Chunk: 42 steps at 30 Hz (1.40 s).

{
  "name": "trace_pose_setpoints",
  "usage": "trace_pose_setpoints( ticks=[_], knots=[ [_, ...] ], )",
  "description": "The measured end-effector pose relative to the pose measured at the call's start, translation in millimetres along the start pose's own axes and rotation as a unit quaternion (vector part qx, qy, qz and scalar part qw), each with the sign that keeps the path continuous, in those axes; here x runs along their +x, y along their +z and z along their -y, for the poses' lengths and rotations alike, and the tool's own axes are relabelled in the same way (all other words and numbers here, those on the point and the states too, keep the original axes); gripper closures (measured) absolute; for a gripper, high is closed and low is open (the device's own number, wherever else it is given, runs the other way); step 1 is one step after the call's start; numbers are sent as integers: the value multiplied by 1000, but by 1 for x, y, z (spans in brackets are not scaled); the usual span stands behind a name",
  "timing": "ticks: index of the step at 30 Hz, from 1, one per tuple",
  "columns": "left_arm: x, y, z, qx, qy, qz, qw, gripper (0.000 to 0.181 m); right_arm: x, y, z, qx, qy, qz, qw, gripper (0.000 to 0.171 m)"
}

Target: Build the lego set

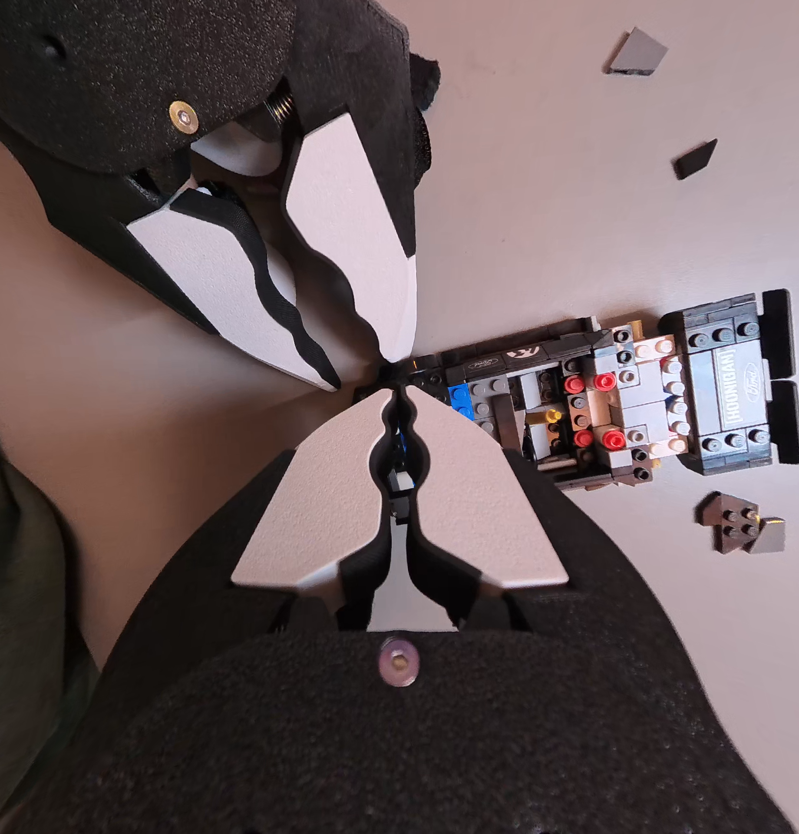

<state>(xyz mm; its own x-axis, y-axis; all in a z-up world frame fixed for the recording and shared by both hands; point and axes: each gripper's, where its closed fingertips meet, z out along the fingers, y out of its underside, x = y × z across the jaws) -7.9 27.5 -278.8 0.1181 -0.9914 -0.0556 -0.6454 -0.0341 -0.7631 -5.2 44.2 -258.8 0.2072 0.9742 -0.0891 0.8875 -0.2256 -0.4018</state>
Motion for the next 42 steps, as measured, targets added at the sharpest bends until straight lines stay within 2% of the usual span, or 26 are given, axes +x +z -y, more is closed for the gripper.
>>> trace_pose_setpoints(
  ticks=[4,7,8,10,15,17,24,29,33,38,42],
  knots=[
    [0,-2,0,4,-3,1,1000,152,0,-3,2,40,26,14,999,171],
    [-1,-2,0,7,-6,2,1000,151,2,-24,15,125,60,32,990,171],
    [-1,-3,0,8,-8,2,1000,150,7,-31,13,139,67,21,988,155],
    [-2,-3,1,11,-13,1,1000,149,14,-38,2,146,70,4,987,144],
    [0,-3,4,14,-11,0,1000,147,16,-27,-36,145,96,-22,985,123],
    [2,-1,4,12,-7,0,1000,147,15,-21,-45,157,108,-29,981,120],
    [3,-3,3,9,-6,8,1000,144,11,-13,-48,183,116,-24,976,122],
    [-13,-22,-10,-15,-27,30,999,141,-8,-10,-38,198,79,6,977,130],
    [-29,-38,-14,19,-84,54,995,139,-20,-7,-29,207,30,26,978,131],
    [-37,-38,-19,35,-122,72,989,136,-25,-13,-17,240,30,64,968,131],
    [-41,-37,-16,47,-146,73,985,138,-21,-18,-16,261,42,55,963,131]
  ],
)
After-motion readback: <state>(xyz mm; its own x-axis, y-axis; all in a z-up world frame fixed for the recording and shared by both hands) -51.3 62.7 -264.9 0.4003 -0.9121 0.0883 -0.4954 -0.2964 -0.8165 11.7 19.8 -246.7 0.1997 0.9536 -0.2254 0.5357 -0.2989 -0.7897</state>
